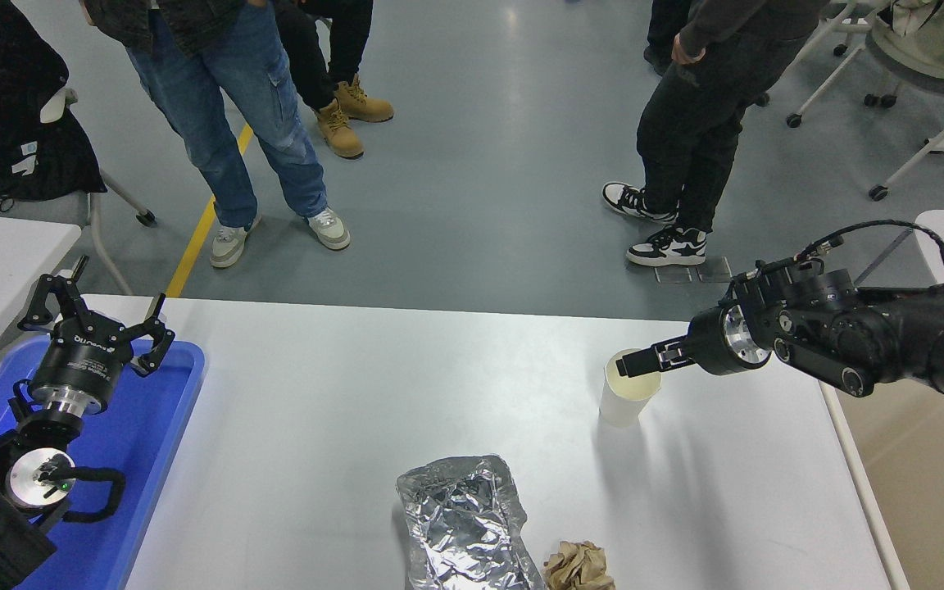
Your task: Clean the table surface
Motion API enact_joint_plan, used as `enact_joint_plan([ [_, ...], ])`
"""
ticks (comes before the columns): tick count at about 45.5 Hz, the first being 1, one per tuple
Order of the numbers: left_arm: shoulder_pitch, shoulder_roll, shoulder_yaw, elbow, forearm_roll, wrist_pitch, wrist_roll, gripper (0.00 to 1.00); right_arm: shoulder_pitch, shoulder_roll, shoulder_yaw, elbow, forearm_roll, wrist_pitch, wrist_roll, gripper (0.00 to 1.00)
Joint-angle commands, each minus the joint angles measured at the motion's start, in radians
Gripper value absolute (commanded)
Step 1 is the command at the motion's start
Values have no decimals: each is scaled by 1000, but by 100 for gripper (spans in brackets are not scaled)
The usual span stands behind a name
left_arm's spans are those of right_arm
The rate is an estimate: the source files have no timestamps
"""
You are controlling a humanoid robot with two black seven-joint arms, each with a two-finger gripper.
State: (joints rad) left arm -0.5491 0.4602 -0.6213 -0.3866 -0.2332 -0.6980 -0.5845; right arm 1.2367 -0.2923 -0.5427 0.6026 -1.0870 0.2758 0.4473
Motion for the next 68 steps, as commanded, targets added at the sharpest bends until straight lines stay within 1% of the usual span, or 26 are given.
enact_joint_plan([
  [1, 0, 0, 0, 0, 0, 0, 0, 100, -28, 21, -39, -73, 1, -23, 4, 83],
  [9, 0, 0, 0, 0, 0, 0, 0, 100, -39, 32, -51, -83, 3, -40, 4, 81],
  [14, 0, 0, 0, 0, 0, 0, 0, 100, -43, 35, -51, -83, 3, -43, 4, 74],
  [15, 0, 0, 0, 0, 0, 0, 0, 100, -43, 35, -51, -81, 3, -44, 5, 72],
  [20, 0, 0, 0, 0, 0, 0, 0, 100, -45, 35, -53, -81, 3, -47, 5, 52],
  [25, 0, 0, 0, 0, 0, 0, 0, 100, -45, 36, -54, -81, 1, -47, 7, 36],
  [30, 0, 0, 0, 0, 0, 0, 0, 100, -49, 36, -54, -81, 1, -47, 7, 24],
  [35, 0, 0, 0, 0, 0, 0, 0, 100, -51, 35, -54, -81, 1, -47, 10, 23],
  [38, 0, 0, 0, 0, 0, 0, 0, 100, -49, 35, -54, -80, -1, -47, 11, 11],
  [42, 0, 0, 0, 0, 0, 0, 0, 100, -48, 35, -69, -80, -1, -47, 24, 0],
  [48, 0, 0, 0, 0, 0, 0, 0, 100, -45, 35, -97, -81, 1, -47, 36, 0],
  [65, 0, 0, 0, 0, 0, 0, 0, 100, -33, 35, -83, -83, 10, -55, 39, 0],
  [68, 0, 0, 0, 0, 0, 0, 0, 100, -25, 33, -80, -83, 15, -55, 51, 0],
])
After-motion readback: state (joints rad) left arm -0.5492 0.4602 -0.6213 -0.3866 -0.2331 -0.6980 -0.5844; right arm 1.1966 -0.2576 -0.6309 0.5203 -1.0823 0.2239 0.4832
